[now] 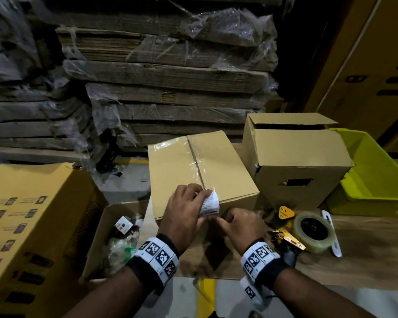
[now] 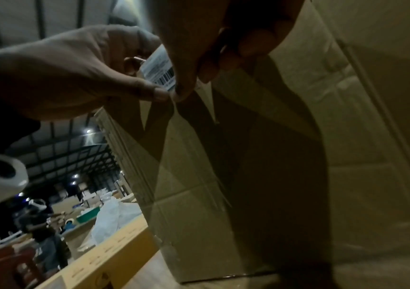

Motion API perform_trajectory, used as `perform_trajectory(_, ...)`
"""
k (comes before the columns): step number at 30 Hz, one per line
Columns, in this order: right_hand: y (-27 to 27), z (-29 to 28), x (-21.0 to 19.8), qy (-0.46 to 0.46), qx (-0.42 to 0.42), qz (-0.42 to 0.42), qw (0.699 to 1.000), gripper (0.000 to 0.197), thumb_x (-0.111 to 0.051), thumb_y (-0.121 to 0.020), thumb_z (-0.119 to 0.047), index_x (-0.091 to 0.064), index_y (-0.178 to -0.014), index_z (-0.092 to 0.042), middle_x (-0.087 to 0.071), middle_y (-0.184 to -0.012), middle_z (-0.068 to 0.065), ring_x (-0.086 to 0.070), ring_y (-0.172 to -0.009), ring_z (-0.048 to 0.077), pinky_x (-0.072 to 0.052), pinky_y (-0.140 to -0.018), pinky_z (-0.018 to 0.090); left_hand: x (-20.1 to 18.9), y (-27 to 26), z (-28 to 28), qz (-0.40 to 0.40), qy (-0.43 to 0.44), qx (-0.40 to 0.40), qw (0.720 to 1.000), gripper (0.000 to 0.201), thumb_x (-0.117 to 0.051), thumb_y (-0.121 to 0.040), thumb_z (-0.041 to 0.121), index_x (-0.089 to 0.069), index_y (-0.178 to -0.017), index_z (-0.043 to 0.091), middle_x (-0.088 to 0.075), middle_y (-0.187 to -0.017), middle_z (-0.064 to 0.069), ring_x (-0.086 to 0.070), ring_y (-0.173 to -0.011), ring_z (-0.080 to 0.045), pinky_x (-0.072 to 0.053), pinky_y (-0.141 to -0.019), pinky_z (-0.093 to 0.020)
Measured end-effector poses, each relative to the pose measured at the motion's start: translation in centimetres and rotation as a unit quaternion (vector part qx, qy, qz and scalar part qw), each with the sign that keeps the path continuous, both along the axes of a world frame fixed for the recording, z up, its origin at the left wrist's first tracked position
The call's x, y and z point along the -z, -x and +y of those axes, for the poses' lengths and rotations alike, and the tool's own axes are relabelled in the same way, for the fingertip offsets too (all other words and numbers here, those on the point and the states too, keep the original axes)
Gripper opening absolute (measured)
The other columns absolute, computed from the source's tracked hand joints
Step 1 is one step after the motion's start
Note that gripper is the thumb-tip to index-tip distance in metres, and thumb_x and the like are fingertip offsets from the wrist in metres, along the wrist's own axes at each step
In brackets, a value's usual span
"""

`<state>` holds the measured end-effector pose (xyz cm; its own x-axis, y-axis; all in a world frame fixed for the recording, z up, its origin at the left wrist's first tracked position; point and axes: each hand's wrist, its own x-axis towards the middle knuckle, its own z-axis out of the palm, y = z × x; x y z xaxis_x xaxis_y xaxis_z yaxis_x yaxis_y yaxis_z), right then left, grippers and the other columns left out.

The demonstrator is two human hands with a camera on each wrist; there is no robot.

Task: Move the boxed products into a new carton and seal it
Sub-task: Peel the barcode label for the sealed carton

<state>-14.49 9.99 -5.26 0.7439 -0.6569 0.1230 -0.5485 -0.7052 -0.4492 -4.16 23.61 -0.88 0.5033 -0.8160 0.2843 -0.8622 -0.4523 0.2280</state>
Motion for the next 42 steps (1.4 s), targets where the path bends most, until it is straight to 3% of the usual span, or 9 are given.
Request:
perform_trajectory(4,0.4,0.0,0.0,0.101,-0.087,-0.021,0.991,0.039,-0.083,-0.065,-0.044,-0.052,-0.056,-0.021,-0.055,-0.053,-0.005,-0.052,-0.048,0.016,-0.026,-0.046,0.021,0.3,0.1,-0.2,-0.023,-0.022,0.0,0.999,0.073,-0.083,-0.065,0.024,-0.054,-0.132,0.022,-0.05,-0.123,0.002,-0.045,-0.106,-0.02,-0.051,-0.087,-0.036)
perform_trajectory(7,1.2,-0.4,-0.2,0.125,-0.108,-0.084,0.983,0.037,-0.082,-0.068,-0.036,-0.048,-0.06,-0.024,-0.05,-0.058,-0.007,-0.048,-0.052,0.013,-0.028,-0.047,0.022,0.5,0.2,0.3,-0.023,-0.018,0.004,1.0,0.081,-0.078,-0.066,0.015,-0.047,-0.141,0.022,-0.048,-0.126,0.0,-0.045,-0.108,-0.021,-0.051,-0.089,-0.038)
perform_trajectory(11,2.5,-2.3,-1.7,0.136,-0.091,-0.187,0.969,0.027,-0.079,-0.073,-0.036,-0.06,-0.081,-0.018,-0.052,-0.082,-0.001,-0.046,-0.078,0.016,-0.041,-0.066,0.026,0.3,-0.4,1.9,-0.003,0.012,0.021,1.0,0.101,-0.076,-0.068,0.014,-0.025,-0.155,0.021,-0.046,-0.134,-0.002,-0.046,-0.115,-0.022,-0.045,-0.099,-0.038)
perform_trajectory(13,2.6,-3.3,-3.0,0.139,-0.088,-0.196,0.967,0.044,-0.08,-0.07,-0.04,-0.063,-0.103,-0.016,-0.055,-0.103,0.005,-0.05,-0.098,0.023,-0.045,-0.084,0.034,0.1,-0.8,3.1,0.005,0.035,-0.021,0.999,0.105,-0.082,-0.068,0.029,-0.024,-0.155,0.021,-0.045,-0.137,-0.004,-0.045,-0.121,-0.024,-0.043,-0.103,-0.042)
perform_trajectory(16,1.9,-4.8,-4.0,0.084,-0.108,-0.115,0.984,0.074,-0.079,-0.069,-0.048,-0.049,-0.134,-0.028,-0.04,-0.143,0.002,-0.033,-0.135,0.022,-0.033,-0.11,0.039,0.6,-1.1,5.0,0.037,0.041,-0.158,0.986,0.112,-0.081,-0.064,0.059,-0.027,-0.153,0.019,-0.038,-0.146,-0.006,-0.037,-0.132,-0.027,-0.037,-0.109,-0.044)
perform_trajectory(19,1.4,-5.4,-3.7,-0.025,-0.089,-0.078,0.993,0.087,-0.077,-0.069,-0.054,-0.035,-0.143,-0.036,-0.026,-0.156,-0.004,-0.026,-0.142,0.014,-0.029,-0.113,0.034,1.9,-1.3,6.1,0.135,0.036,-0.219,0.966,0.124,-0.076,-0.061,0.07,-0.016,-0.155,0.014,-0.031,-0.155,-0.008,-0.03,-0.14,-0.026,-0.031,-0.113,-0.041)
perform_trajectory(22,1.2,-5.2,-3.2,-0.084,-0.066,-0.059,0.993,0.084,-0.075,-0.072,-0.05,-0.034,-0.144,-0.037,-0.027,-0.156,-0.007,-0.032,-0.141,0.013,-0.035,-0.113,0.04,2.3,-2.0,5.7,0.158,0.044,-0.225,0.96,0.124,-0.084,-0.062,0.056,-0.016,-0.155,0.012,-0.037,-0.153,-0.01,-0.035,-0.138,-0.026,-0.034,-0.112,-0.041)
perform_trajectory(28,-0.9,-5.8,-3.0,-0.057,-0.058,-0.048,0.996,0.068,-0.07,-0.086,-0.024,-0.037,-0.145,-0.029,-0.019,-0.159,-0.003,-0.026,-0.144,0.016,-0.026,-0.114,0.032,1.5,-6.0,3.5,0.152,0.032,-0.218,0.964,0.118,-0.087,-0.067,0.041,-0.017,-0.156,0.007,-0.037,-0.155,-0.014,-0.038,-0.139,-0.03,-0.036,-0.112,-0.044)
perform_trajectory(42,-5.8,-8.6,-4.0,0.168,0.018,0.019,0.985,0.055,-0.08,-0.072,-0.032,-0.063,-0.123,-0.022,-0.062,-0.125,0.001,-0.048,-0.109,0.023,-0.047,-0.092,0.037,1.0,-13.2,-3.9,0.175,-0.013,-0.181,0.968,0.1,-0.082,-0.078,0.03,-0.019,-0.154,0.018,-0.023,-0.161,-0.009,-0.036,-0.141,-0.032,-0.039,-0.111,-0.046)
